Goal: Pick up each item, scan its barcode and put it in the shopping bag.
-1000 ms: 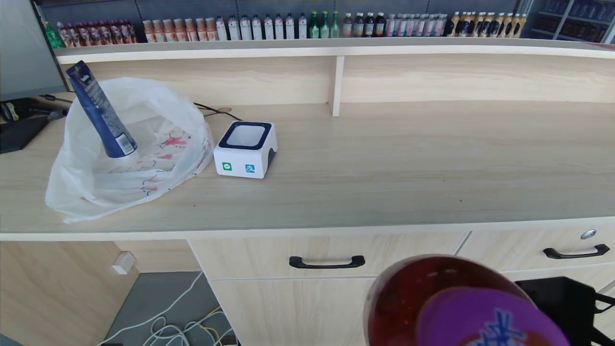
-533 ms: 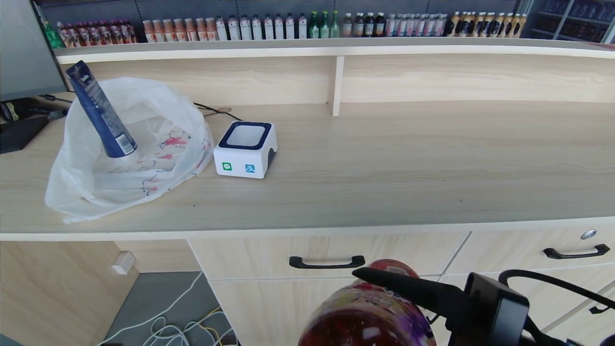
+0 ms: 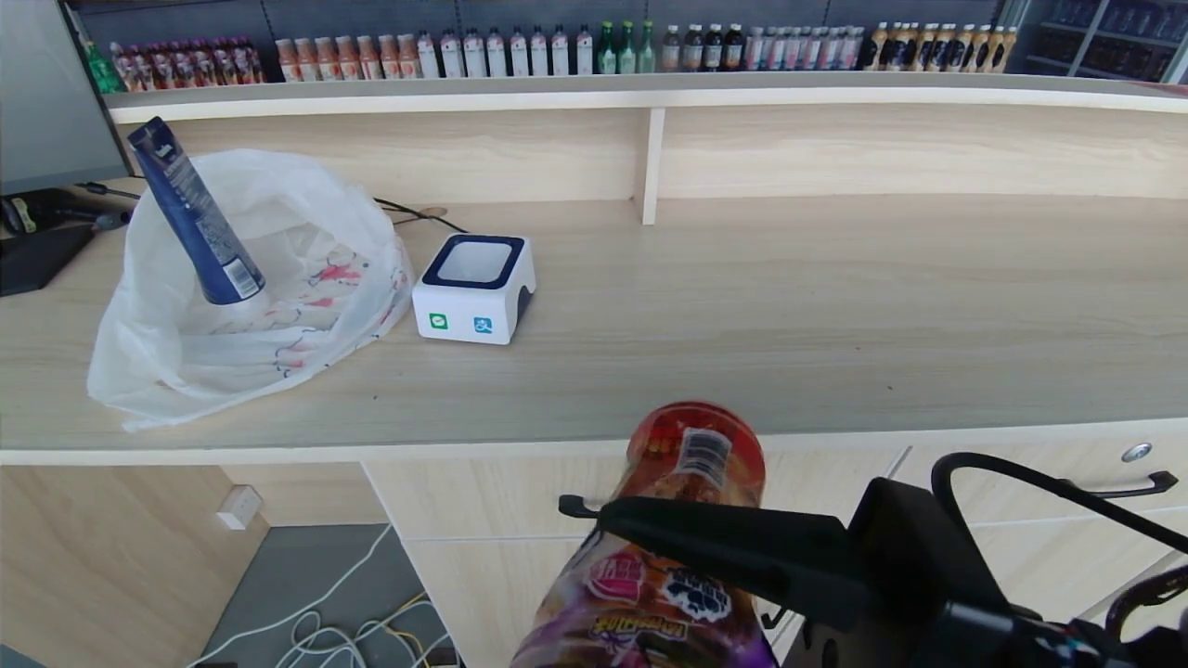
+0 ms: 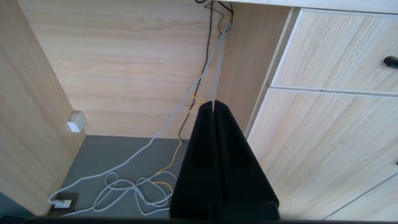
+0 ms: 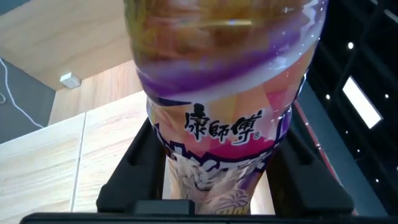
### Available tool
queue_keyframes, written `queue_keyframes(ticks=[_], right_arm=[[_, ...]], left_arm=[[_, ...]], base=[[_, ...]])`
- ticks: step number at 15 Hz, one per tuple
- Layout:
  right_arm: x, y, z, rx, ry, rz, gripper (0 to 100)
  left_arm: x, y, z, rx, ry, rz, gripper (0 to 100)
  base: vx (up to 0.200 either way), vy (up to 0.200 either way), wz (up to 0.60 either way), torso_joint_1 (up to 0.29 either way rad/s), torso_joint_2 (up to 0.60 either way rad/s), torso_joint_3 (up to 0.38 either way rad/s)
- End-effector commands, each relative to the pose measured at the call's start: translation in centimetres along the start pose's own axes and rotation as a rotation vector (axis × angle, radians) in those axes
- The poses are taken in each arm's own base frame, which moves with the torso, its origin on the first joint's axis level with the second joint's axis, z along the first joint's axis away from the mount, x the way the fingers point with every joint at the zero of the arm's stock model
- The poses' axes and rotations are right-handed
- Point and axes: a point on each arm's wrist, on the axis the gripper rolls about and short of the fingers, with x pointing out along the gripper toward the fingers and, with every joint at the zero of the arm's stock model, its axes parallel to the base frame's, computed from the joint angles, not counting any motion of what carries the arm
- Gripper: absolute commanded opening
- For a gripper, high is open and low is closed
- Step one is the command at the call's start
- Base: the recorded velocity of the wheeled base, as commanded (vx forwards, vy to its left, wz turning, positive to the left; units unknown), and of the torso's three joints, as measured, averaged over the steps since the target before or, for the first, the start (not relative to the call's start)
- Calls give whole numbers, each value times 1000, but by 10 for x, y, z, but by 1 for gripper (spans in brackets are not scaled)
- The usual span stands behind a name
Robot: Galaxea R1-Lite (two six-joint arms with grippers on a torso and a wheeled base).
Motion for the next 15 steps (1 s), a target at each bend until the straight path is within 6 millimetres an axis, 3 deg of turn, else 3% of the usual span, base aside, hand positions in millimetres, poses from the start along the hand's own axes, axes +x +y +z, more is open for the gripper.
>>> queue_keyframes(ticks=[1,15], right_arm=[[14,3,-2,-32,-2,9,0],[21,6,-4,-53,9,12,0]], left_arm=[[0,0,0,0,0,0,0],[0,0,0,0,0,0,0]], base=[[0,0,0,0,0,0],[0,0,0,0,0,0]])
